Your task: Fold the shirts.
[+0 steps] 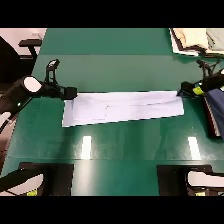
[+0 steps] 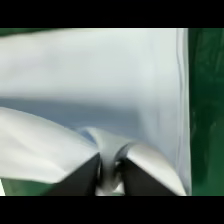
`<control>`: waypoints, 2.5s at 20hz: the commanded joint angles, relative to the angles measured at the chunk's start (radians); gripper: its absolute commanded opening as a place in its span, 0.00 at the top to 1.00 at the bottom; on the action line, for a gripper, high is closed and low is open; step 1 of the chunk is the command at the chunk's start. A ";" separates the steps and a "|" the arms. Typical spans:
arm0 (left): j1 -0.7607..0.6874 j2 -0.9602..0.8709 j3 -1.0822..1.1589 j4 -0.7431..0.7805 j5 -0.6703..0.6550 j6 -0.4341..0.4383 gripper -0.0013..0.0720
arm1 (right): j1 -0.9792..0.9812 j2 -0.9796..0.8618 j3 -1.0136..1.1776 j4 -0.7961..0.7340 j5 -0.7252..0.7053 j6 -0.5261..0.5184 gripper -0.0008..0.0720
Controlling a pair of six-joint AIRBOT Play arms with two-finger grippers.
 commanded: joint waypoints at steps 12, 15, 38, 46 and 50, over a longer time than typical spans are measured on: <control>0.000 -0.053 0.125 -0.114 -0.130 -0.001 0.93 | -0.297 -0.225 0.159 0.154 0.247 -0.154 0.20; 0.000 -0.053 0.125 -0.174 -0.134 -0.001 0.93 | -0.280 -0.280 0.135 0.154 0.231 -0.154 0.20; -0.453 -0.658 0.614 -0.238 -0.055 -0.005 0.95 | 0.011 0.109 0.126 0.530 0.123 -0.220 0.97; -0.455 -0.678 0.621 -0.244 -0.047 -0.009 0.95 | 0.252 0.113 0.315 0.529 0.109 -0.157 0.97; -0.382 -0.604 0.664 -0.202 -0.143 -0.010 0.95 | 0.343 0.111 0.315 0.531 0.068 -0.157 0.97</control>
